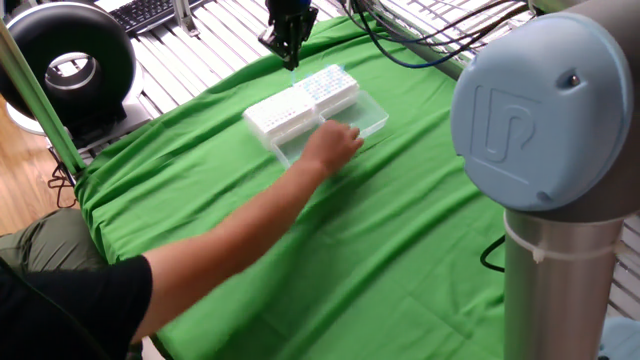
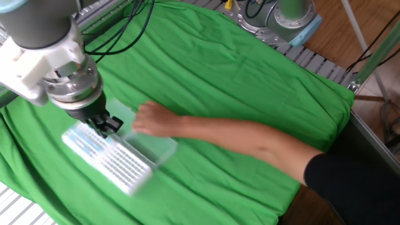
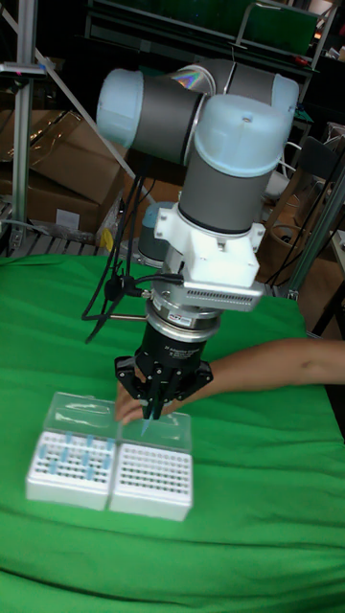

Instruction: Insert a medium pipette tip into the holder for medium pipette tips

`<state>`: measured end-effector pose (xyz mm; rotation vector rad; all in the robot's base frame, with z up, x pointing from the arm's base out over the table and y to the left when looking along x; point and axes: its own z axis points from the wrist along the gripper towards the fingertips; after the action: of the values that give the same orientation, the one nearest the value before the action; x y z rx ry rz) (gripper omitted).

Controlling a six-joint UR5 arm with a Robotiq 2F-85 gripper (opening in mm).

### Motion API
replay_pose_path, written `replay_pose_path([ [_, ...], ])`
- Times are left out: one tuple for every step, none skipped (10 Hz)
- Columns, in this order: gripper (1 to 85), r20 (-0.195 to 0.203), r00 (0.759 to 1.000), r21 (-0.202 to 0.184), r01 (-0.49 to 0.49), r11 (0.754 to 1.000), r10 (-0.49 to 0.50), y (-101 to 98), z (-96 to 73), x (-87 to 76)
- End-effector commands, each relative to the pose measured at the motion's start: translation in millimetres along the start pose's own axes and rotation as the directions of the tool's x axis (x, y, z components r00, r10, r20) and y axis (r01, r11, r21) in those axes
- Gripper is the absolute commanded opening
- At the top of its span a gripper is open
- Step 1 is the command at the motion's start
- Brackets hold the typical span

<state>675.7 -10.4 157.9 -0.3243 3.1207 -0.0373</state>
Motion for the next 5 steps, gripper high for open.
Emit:
replay_pose_path([
  [1.0, -0.009, 0.982, 0.047, 0.188, 0.981, -0.187, -6.1, -1.2, 0.4],
  [1.0, 0.013, 0.975, 0.028, 0.222, 0.975, -0.222, 0.2, -1.0, -4.5],
  [1.0, 0.005, 0.977, 0.031, 0.211, 0.977, -0.212, -1.0, -1.0, -2.6],
  [1.0, -0.004, 0.983, 0.036, 0.181, 0.983, -0.181, -3.0, -1.1, -0.2],
  [1.0, 0.004, 0.988, 0.022, 0.154, 0.988, -0.154, 11.5, -1.9, -8.0],
])
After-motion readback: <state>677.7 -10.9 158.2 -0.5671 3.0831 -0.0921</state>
